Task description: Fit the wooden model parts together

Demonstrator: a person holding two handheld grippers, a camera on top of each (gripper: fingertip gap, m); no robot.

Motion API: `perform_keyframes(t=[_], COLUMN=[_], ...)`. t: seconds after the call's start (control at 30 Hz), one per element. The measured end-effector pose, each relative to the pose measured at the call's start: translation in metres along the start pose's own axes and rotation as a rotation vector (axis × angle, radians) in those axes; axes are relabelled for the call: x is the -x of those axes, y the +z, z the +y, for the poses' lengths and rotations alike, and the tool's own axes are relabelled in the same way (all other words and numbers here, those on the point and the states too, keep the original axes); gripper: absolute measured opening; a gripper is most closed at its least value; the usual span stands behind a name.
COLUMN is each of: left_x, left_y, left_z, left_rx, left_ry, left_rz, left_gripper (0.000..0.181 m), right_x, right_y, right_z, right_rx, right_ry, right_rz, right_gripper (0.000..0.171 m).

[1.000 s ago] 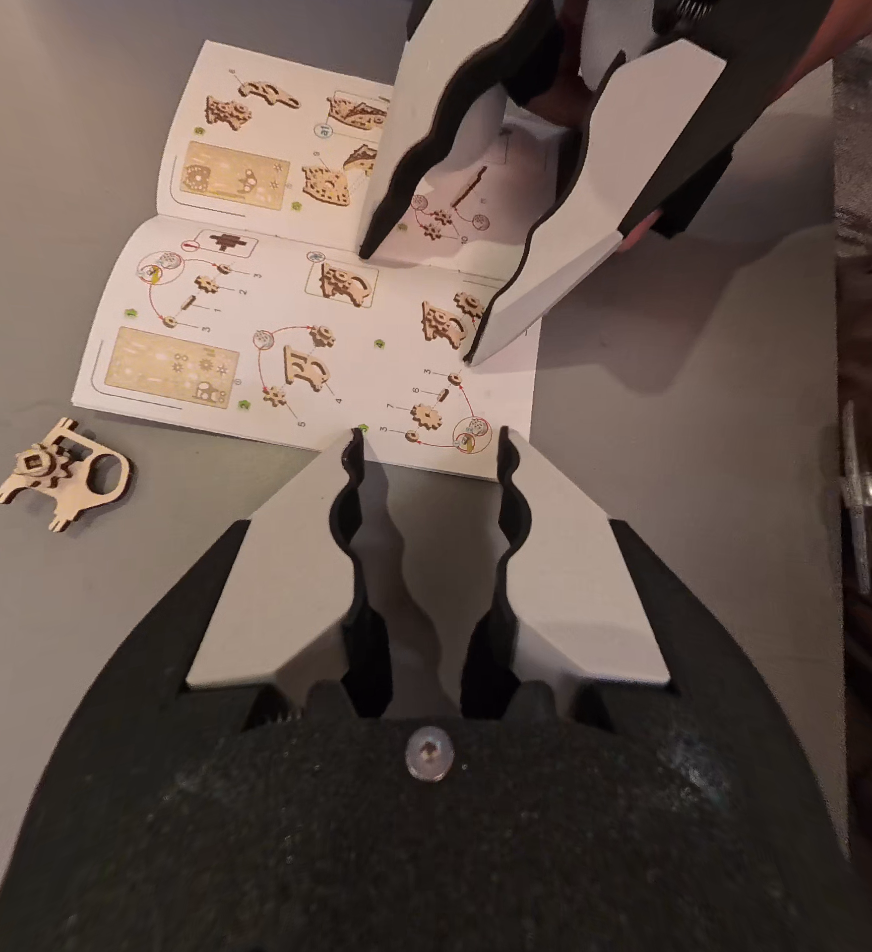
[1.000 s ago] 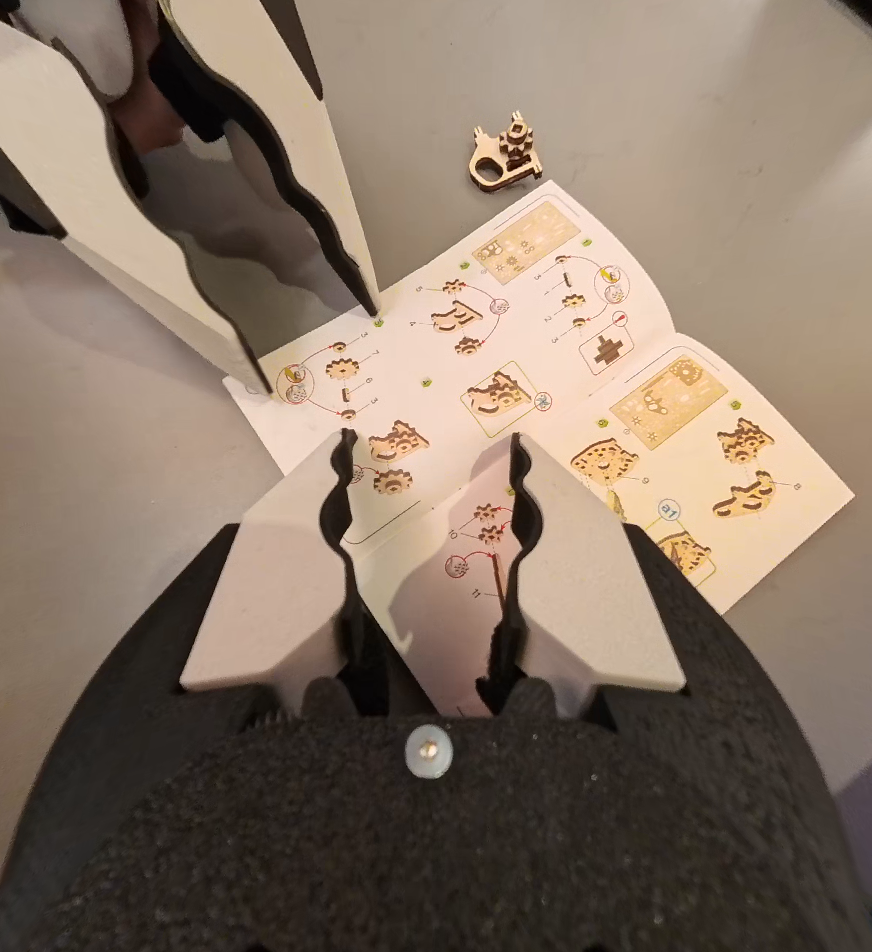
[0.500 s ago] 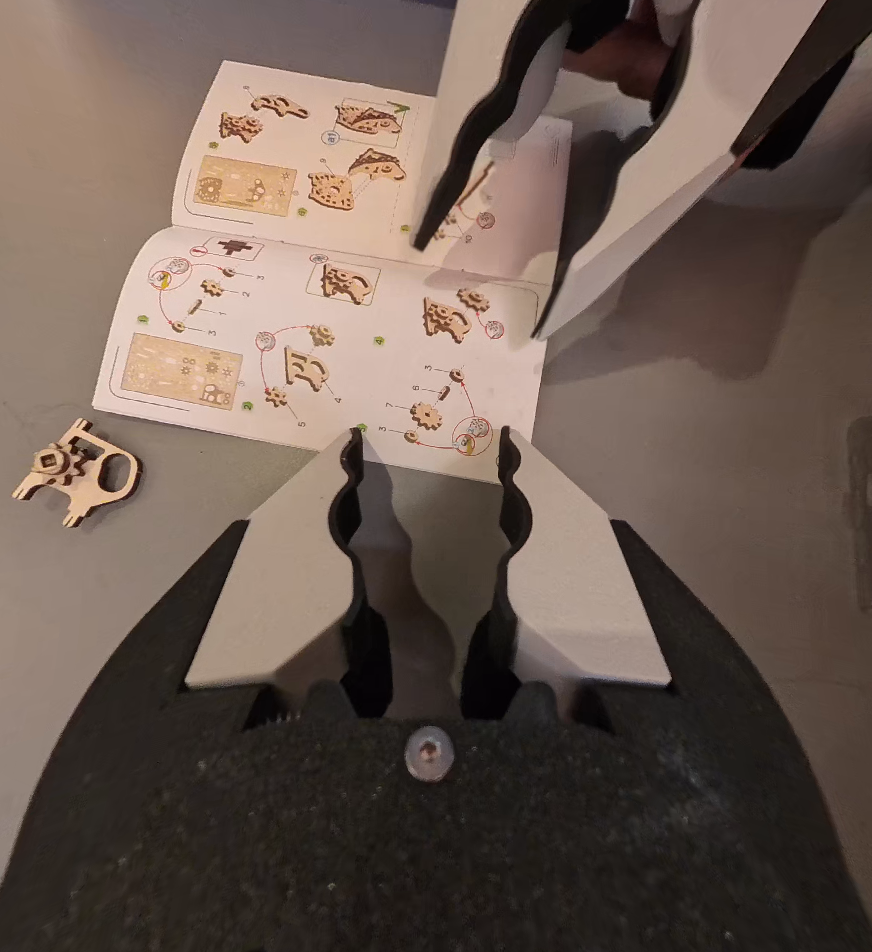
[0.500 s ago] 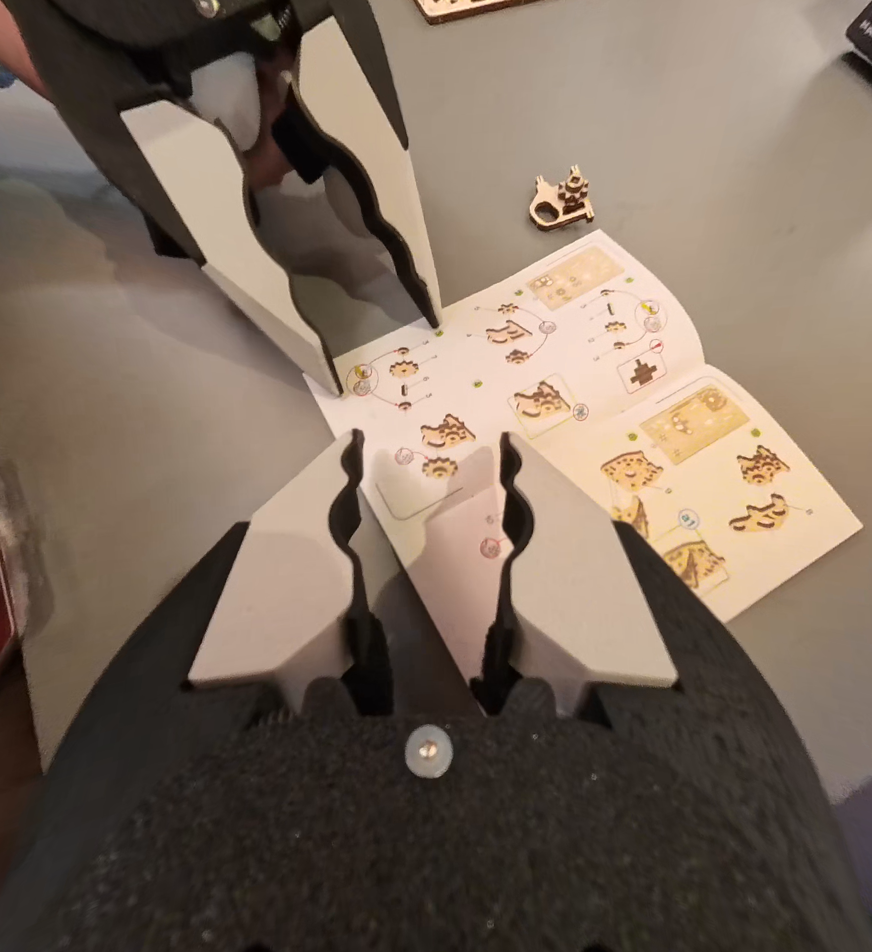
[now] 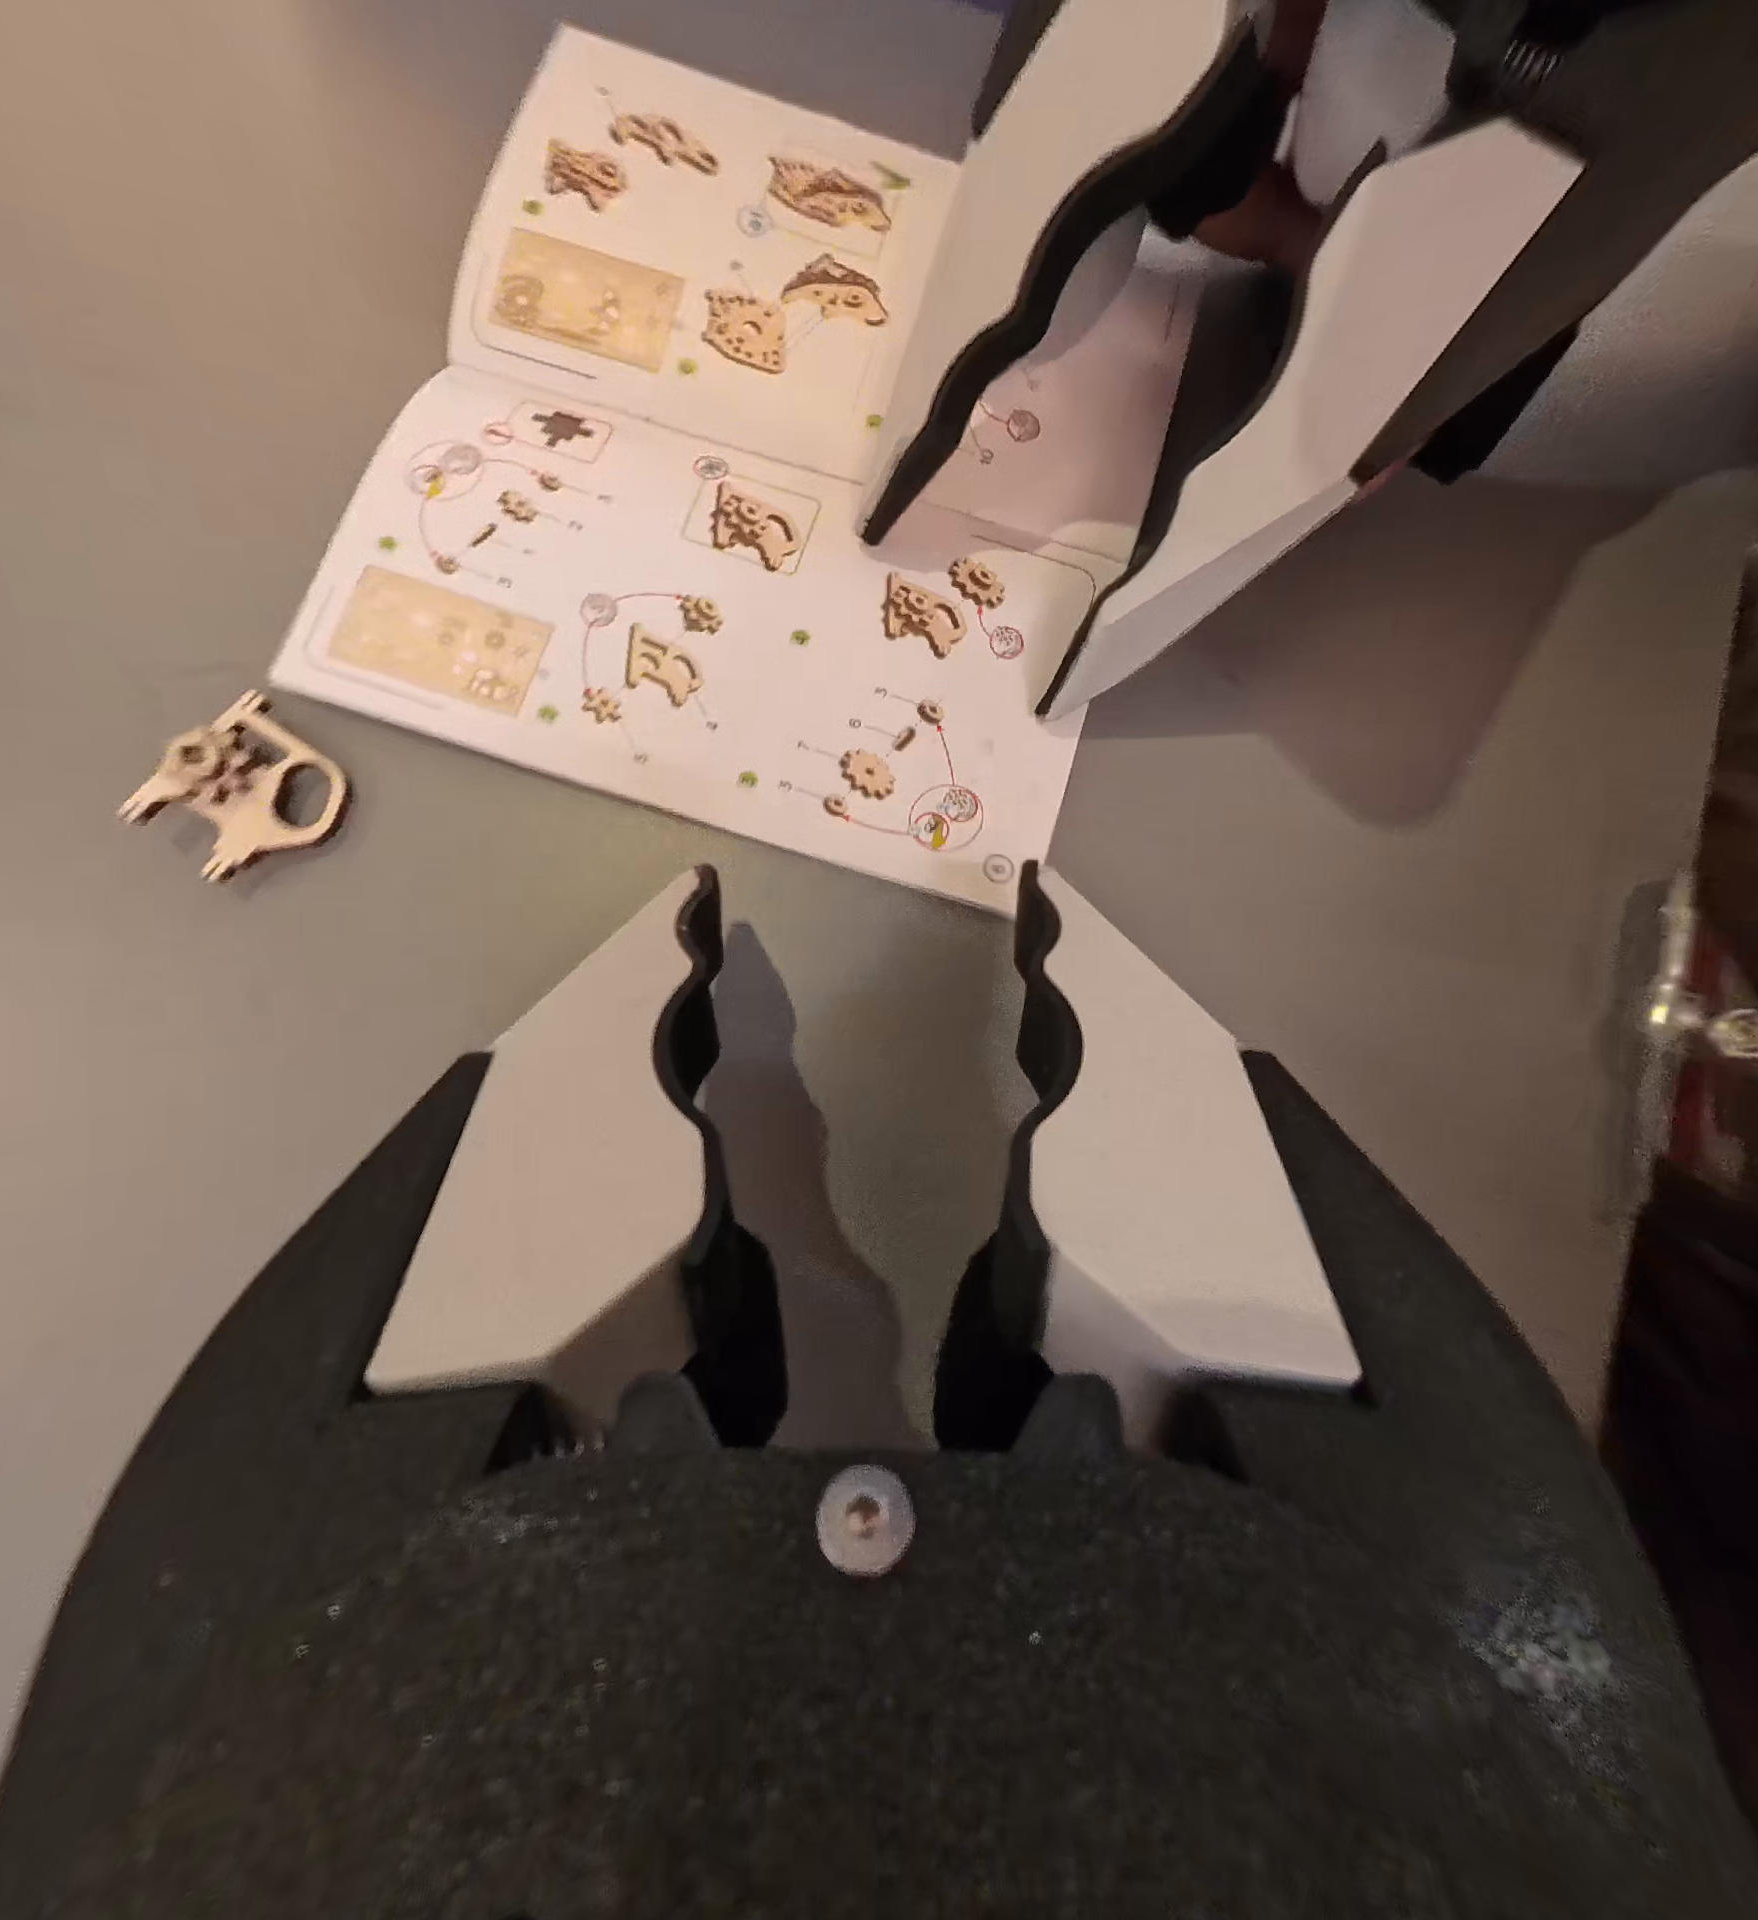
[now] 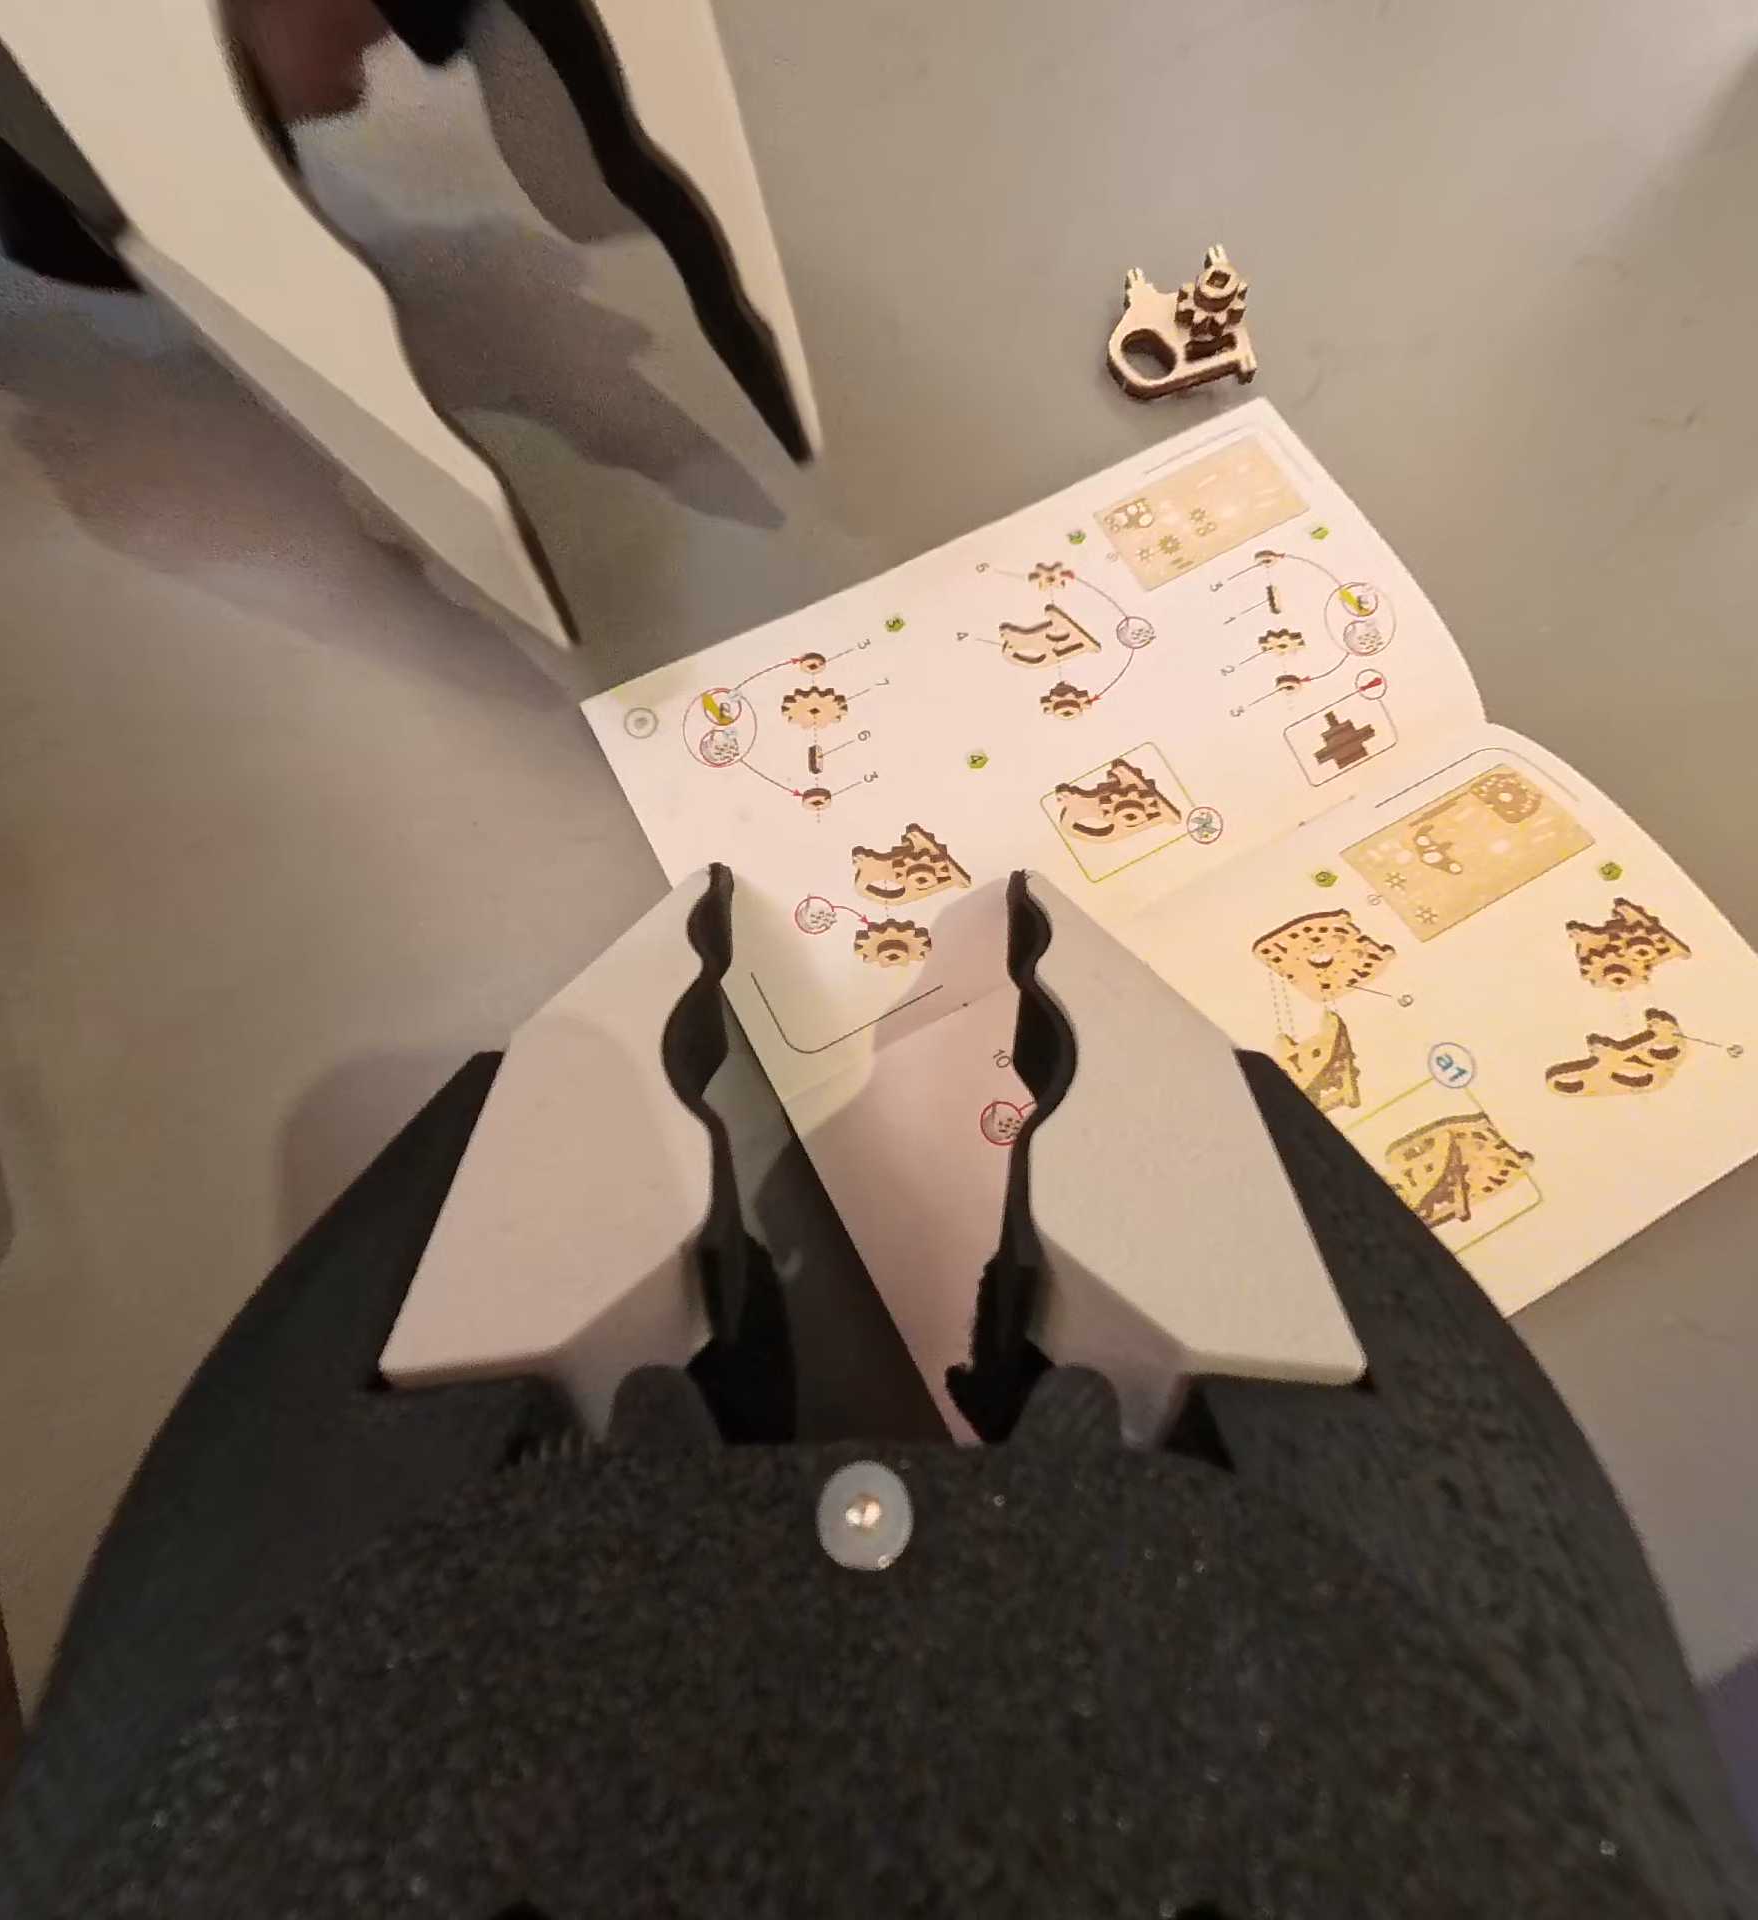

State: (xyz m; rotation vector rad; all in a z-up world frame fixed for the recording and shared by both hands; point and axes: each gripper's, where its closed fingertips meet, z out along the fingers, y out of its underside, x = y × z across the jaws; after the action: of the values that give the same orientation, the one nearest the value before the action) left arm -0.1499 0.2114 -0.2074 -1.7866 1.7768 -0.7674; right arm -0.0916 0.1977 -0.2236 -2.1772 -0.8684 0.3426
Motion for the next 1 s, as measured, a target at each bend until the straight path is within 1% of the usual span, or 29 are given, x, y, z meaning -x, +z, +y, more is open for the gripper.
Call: perform_keyframes(t=[0.03, 0.1, 0.17, 0.3, 0.37, 0.43, 0.53, 0.6, 0.7, 0.8, 0.87, 1.0], left_x=[0.000, -0.003, -0.007, -0.012, -0.006, 0.004, 0.004, 0.006, 0.007, 0.010, 0.018, 0.052], left_y=[-0.009, -0.025, -0.038, -0.051, -0.055, -0.062, -0.069, -0.072, -0.075, -0.079, -0.081, -0.089], left_z=[0.001, 0.006, 0.019, 0.046, 0.056, 0.050, 0.044, 0.042, 0.041, 0.040, 0.046, 0.073], left_rx=[-0.004, -0.023, -0.038, -0.088, -0.041, -0.087, -0.150, -0.171, -0.181, -0.187, -0.171, -0.109], left_ry=[-0.030, -0.103, -0.184, -0.310, -0.321, -0.321, -0.386, -0.400, -0.393, -0.390, -0.400, -0.472], left_rz=[-0.021, -0.044, -0.064, -0.080, -0.101, -0.132, -0.082, -0.076, -0.084, -0.107, -0.159, -0.322], left_gripper=[0.055, 0.055, 0.053, 0.050, 0.049, 0.049, 0.048, 0.048, 0.048, 0.048, 0.048, 0.048], right_x=[0.000, 0.000, 0.000, 0.000, 0.000, -0.002, -0.011, -0.018, -0.032, -0.055, -0.076, -0.113], right_y=[0.000, 0.000, 0.000, 0.000, 0.000, 0.000, 0.000, 0.001, 0.006, 0.012, 0.015, 0.024], right_z=[0.000, 0.000, 0.000, 0.000, 0.000, -0.001, -0.001, -0.002, -0.005, -0.010, -0.012, -0.019], right_rx=[-0.001, -0.003, -0.004, -0.007, -0.007, -0.013, -0.021, -0.031, -0.031, -0.032, -0.025, -0.011], right_ry=[0.003, 0.007, 0.005, 0.000, -0.001, -0.001, 0.014, 0.026, 0.035, 0.017, 0.041, 0.046], right_rz=[-0.003, -0.006, -0.004, 0.001, 0.001, 0.005, 0.022, 0.027, 0.042, 0.029, 0.036, 0.095], right_gripper=[0.053, 0.053, 0.053, 0.053, 0.053, 0.054, 0.054, 0.053, 0.051, 0.054, 0.054, 0.055])
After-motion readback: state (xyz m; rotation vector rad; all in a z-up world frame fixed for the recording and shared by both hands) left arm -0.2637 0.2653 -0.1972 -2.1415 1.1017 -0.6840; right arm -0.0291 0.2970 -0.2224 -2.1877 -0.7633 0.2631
